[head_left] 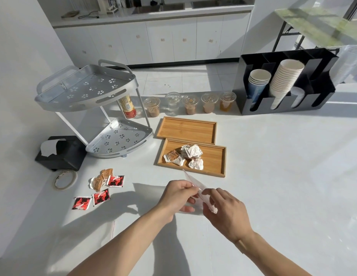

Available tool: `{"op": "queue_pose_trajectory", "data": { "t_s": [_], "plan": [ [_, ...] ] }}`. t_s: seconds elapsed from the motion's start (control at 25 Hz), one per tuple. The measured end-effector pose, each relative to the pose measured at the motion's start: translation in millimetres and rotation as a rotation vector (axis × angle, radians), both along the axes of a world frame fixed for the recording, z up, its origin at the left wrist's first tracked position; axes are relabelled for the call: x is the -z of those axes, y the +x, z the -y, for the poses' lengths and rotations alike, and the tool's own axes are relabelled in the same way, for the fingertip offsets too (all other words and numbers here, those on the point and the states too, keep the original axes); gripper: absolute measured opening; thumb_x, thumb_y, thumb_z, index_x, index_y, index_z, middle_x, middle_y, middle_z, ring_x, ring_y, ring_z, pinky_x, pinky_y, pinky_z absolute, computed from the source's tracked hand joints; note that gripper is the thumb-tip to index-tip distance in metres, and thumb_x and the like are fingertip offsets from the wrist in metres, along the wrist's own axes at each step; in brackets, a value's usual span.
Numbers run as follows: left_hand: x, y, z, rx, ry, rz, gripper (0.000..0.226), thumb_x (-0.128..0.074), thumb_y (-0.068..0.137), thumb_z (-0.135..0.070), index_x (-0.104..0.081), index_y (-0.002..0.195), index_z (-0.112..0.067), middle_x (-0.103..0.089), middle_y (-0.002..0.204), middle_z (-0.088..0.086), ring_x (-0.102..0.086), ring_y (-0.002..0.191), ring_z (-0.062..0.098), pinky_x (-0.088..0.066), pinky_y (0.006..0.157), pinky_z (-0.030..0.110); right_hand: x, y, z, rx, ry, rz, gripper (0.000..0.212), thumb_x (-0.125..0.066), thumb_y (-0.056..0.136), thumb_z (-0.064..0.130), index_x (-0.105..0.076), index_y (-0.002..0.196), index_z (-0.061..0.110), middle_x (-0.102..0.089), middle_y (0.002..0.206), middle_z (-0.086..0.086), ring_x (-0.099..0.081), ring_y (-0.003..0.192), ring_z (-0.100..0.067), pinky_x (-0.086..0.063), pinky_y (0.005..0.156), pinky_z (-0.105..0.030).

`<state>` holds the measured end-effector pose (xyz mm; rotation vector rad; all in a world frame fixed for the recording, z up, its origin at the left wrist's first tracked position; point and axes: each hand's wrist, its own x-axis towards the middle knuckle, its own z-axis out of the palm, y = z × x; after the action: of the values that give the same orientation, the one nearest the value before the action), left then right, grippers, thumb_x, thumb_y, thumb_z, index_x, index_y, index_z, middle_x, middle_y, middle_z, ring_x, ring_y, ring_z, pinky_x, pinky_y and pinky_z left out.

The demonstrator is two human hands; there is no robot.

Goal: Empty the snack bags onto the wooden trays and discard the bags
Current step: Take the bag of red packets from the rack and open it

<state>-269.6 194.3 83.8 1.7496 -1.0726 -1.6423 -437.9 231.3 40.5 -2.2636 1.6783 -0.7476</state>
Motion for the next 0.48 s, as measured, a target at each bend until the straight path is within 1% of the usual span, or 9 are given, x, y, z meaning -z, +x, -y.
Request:
{"op": "queue_pose_trajectory", "data": {
  "t_s": [0.04,0.08,0.12,0.16,0.2,0.28,0.36,0.48],
  "plan": [
    [0,1,0,-0.001,-0.004,0.005,0.013,-0.067,0.088,-0.018,-0.073,0.089,-0.006,-0.073,0.079,0.004,-0.063,0.065,0.012,-0.056,0.055,0.029,-5,-1,0,0.014,0.094,0.072,0.024,-0.059,0.08,0.048,-0.06,0.1,0.035,-0.06,0.079,0.016,-0.061,0.067,-0.005,-0.051,0.056,-0.023],
    [-1,1,1,0.0,-0.013,0.019,0.012,-0.067,0.088,-0.017,-0.073,0.089,-0.006,-0.072,0.077,0.004,-0.061,0.062,0.011,-0.055,0.053,0.027,-11,-1,2,0.022,0.202,0.156,0.029,-0.058,0.081,0.057,-0.059,0.101,0.037,-0.061,0.083,0.018,-0.061,0.07,-0.004,-0.051,0.058,-0.021],
    [-1,1,1,0.004,-0.024,0.04,0.011,-0.067,0.088,-0.016,-0.073,0.089,-0.006,-0.072,0.075,0.003,-0.061,0.06,0.011,-0.054,0.052,0.026,-17,-1,4,0.027,0.301,0.256,0.034,-0.057,0.08,0.063,-0.06,0.101,0.037,-0.062,0.086,0.019,-0.062,0.074,-0.003,-0.051,0.06,-0.02],
    [-2,1,1,0.011,-0.034,0.06,0.011,-0.068,0.088,-0.016,-0.073,0.087,-0.006,-0.072,0.072,0.002,-0.06,0.06,0.011,-0.052,0.05,0.024,-21,-1,8,0.03,0.39,0.357,0.036,-0.058,0.08,0.065,-0.063,0.1,0.035,-0.065,0.087,0.018,-0.063,0.076,-0.003,-0.052,0.061,-0.02],
    [-2,1,2,0.022,-0.042,0.077,0.011,-0.069,0.087,-0.017,-0.073,0.086,-0.007,-0.071,0.07,0.001,-0.06,0.06,0.011,-0.05,0.049,0.023,-25,-1,12,0.029,0.467,0.439,0.034,-0.061,0.08,0.061,-0.065,0.1,0.033,-0.068,0.088,0.015,-0.064,0.076,-0.003,-0.053,0.062,-0.02],
    [-2,0,3,0.053,-0.054,0.09,0.012,-0.07,0.086,-0.021,-0.073,0.083,-0.01,-0.069,0.067,0.0,-0.061,0.06,0.01,-0.047,0.049,0.021,-28,-1,21,0.012,0.574,0.517,0.024,-0.069,0.081,0.048,-0.067,0.099,0.031,-0.073,0.087,0.009,-0.067,0.076,-0.004,-0.055,0.066,-0.021],
    [-1,0,3,0.07,-0.059,0.091,0.012,-0.072,0.084,-0.025,-0.073,0.079,-0.014,-0.069,0.065,-0.001,-0.061,0.059,0.009,-0.045,0.049,0.021,-29,-1,26,-0.017,0.634,0.532,0.022,-0.075,0.079,0.042,-0.069,0.097,0.029,-0.075,0.086,0.007,-0.07,0.076,-0.006,-0.057,0.069,-0.022],
    [3,3,3,0.08,-0.061,0.073,0.014,-0.074,0.083,-0.028,-0.072,0.078,-0.016,-0.068,0.064,-0.003,-0.06,0.059,0.008,-0.045,0.05,0.022,-31,2,32,-0.013,0.692,0.521,0.022,-0.077,0.079,0.034,-0.071,0.096,0.023,-0.077,0.084,0.007,-0.07,0.073,-0.003,-0.052,0.062,-0.017]
  ]
}}
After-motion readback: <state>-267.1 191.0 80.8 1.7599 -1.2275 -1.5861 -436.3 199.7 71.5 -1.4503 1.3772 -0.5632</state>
